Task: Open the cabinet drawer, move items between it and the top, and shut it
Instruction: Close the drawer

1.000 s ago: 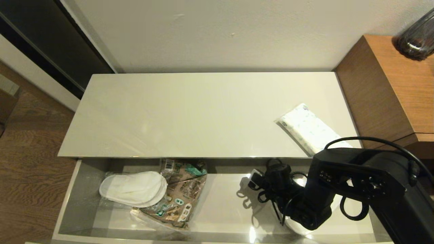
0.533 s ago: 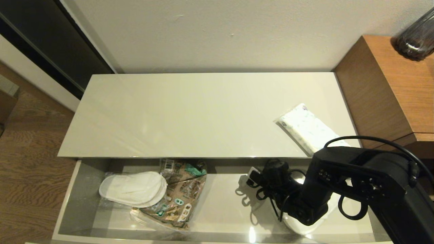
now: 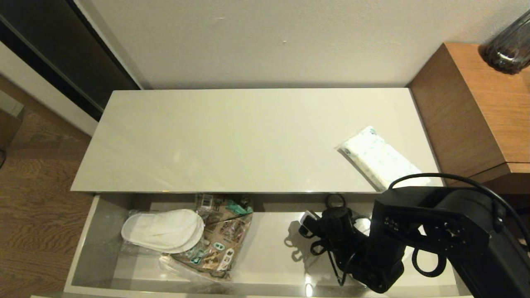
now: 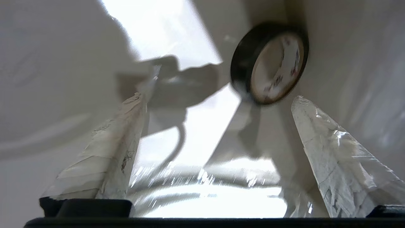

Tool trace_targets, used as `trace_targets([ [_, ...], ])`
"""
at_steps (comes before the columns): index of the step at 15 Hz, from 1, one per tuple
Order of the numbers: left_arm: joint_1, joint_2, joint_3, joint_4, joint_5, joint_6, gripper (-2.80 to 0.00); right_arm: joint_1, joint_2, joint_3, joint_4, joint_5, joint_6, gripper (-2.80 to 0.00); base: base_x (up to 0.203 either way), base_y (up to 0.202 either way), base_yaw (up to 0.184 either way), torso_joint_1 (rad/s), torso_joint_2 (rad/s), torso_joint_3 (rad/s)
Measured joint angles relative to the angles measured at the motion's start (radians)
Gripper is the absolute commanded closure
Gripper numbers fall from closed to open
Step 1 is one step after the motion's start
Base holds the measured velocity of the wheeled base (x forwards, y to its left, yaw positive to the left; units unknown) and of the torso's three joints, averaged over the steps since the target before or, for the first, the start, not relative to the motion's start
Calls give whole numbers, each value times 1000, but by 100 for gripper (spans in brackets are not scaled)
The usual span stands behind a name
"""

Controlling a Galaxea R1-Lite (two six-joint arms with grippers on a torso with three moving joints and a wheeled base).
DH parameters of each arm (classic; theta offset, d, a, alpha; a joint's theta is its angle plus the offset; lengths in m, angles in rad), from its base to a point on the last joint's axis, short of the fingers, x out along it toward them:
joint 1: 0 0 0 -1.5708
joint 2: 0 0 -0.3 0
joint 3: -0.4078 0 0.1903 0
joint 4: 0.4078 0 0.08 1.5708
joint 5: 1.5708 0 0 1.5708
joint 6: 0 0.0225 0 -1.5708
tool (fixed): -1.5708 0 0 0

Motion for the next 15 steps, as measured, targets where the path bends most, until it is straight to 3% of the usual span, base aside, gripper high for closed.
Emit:
trace_targets([
  [5,0,0,0,0,0,0,0,45,27,102,-182,-98,-7,-280,0,0,0,0,0,0],
  [15,0,0,0,0,0,0,0,38,30,105,-164,-109,-18,-280,0,0,0,0,0,0],
])
